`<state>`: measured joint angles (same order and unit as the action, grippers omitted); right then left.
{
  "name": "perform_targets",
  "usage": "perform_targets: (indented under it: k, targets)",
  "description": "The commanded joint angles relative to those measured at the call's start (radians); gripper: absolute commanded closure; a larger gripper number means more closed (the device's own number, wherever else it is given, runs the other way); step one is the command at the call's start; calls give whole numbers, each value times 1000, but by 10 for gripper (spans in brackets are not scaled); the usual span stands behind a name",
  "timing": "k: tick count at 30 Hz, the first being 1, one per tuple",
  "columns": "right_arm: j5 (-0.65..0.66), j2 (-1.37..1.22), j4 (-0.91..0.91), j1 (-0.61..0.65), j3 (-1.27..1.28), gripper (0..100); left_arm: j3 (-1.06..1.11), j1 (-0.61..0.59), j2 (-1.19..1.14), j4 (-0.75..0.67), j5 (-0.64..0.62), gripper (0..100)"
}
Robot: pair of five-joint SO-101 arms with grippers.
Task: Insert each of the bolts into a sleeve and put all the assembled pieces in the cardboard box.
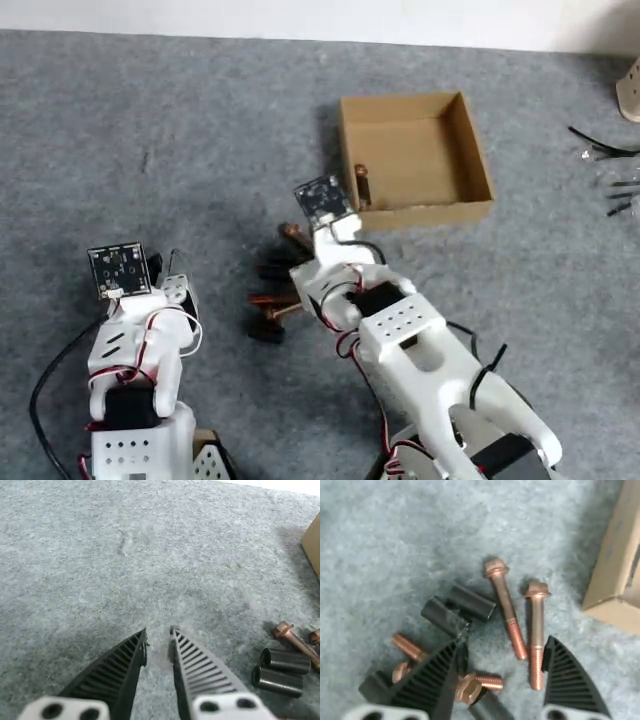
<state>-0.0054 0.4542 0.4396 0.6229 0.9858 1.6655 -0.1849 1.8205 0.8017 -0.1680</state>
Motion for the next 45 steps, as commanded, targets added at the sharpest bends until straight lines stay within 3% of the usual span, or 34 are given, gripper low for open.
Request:
perform_targets:
  k: [1, 8, 13, 19, 29, 32, 36, 45]
  targets:
    - [-18, -15, 5, -16, -47, 782, -15, -10, 8, -25, 6, 909]
    - [-3, -33, 5, 22, -44, 782, -15, -10, 8, -25, 6, 909]
    - [195, -44, 1, 82, -50, 782, -15, -10, 8, -25, 6, 909]
    - [236, -58, -19, 88, -68, 782, -13, -10, 8, -25, 6, 909]
    - [427, -348, -30, 82, -242, 785, -13, -10, 8, -25, 6, 909]
    - [470, -414, -30, 82, -288, 836, -13, -10, 8, -25, 6, 909]
    - [483, -466, -30, 82, -321, 901, -13, -10, 8, -25, 6, 909]
    - [483, -498, -28, 82, -346, 900, -13, -10, 8, -25, 6, 909]
